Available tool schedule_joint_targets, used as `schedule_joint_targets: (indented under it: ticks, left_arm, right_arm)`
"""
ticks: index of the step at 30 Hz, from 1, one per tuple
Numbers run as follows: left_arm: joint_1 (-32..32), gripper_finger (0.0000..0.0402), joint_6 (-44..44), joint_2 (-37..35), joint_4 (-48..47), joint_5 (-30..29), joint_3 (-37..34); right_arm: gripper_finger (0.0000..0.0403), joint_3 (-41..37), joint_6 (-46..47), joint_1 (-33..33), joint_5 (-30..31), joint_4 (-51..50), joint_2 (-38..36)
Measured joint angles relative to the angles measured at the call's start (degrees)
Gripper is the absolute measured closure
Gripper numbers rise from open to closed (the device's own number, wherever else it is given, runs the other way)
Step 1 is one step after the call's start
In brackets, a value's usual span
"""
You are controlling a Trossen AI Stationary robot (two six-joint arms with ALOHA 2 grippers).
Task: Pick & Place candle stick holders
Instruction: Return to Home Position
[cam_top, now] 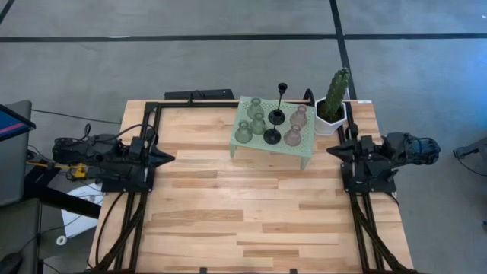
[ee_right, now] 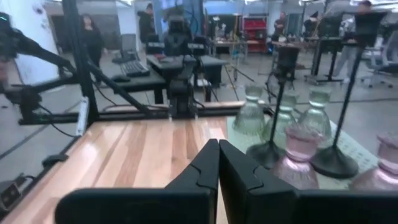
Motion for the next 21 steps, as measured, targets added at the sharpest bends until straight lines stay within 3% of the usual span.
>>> schedule_joint_targets:
  ticks: [7,14,21]
  left_arm:
    - [0.0,0.0395,0.69,0.0,0.0,0.0,0.0]
    - [0.0,0.0395,0.69,0.0,0.0,0.02,0.0]
    - [0.0,0.0394,0.6,0.0,0.0,0.06,0.02]
  right_arm:
    - [0.0403,-5.91,1.66,0.2,-1.88,5.54,0.02]
    - [0.0403,-14.7,1.54,0.2,-3.32,19.06,-0.03]
    - [0.0403,-21.96,-0.15,0.2,-10.64,24.31,-0.03]
